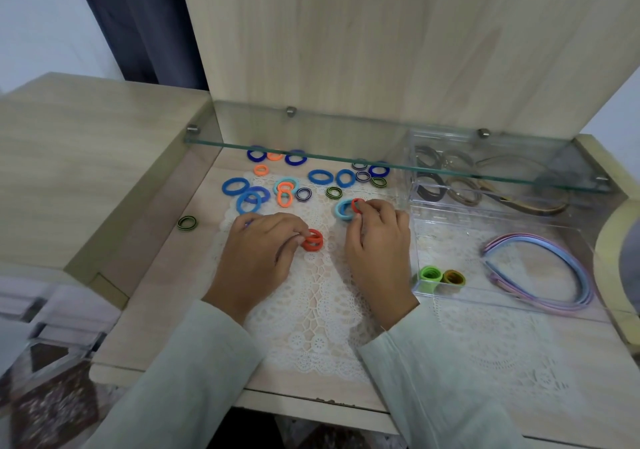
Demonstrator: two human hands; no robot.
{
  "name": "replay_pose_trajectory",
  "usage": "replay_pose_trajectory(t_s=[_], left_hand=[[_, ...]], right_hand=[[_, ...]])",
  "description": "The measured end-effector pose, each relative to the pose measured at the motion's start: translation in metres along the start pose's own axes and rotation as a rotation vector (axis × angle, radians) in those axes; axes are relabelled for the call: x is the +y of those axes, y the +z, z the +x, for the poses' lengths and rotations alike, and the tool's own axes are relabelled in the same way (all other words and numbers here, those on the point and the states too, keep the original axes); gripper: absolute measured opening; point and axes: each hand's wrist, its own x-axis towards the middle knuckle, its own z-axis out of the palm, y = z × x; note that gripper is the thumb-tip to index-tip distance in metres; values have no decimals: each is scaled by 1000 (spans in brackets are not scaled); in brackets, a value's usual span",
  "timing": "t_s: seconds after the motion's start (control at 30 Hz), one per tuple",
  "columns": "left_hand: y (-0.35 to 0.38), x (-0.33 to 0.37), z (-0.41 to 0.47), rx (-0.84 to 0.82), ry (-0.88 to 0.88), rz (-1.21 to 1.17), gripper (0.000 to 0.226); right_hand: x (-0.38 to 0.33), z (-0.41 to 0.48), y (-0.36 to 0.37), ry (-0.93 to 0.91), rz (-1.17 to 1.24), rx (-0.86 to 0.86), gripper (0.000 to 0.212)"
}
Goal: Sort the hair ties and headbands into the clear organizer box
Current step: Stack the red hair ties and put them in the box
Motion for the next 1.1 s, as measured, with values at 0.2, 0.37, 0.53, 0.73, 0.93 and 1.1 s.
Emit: replay_pose_trajectory(t_s=[0.2, 0.37, 0.53, 0.73, 0.93, 1.1], left_hand=[[1, 0, 0, -17, 15, -2, 15], [1, -1, 1, -51, 2, 17, 14], [2, -1, 1, -64, -3, 2, 16], [4, -2, 1, -65, -59, -46, 26], [9, -6, 5, -66, -198, 43, 42], [13, -6, 7, -205, -372, 112, 52]], right_hand=[[3, -1, 2, -8, -9, -13, 34], [4, -1, 4, -24, -14, 4, 34], [5, -1, 4, -45, -30, 20, 31], [8, -1, 6, -84, -17, 52, 23], [10, 0, 4, -85, -17, 68, 19], [10, -1, 2, -154, 100, 66, 17]])
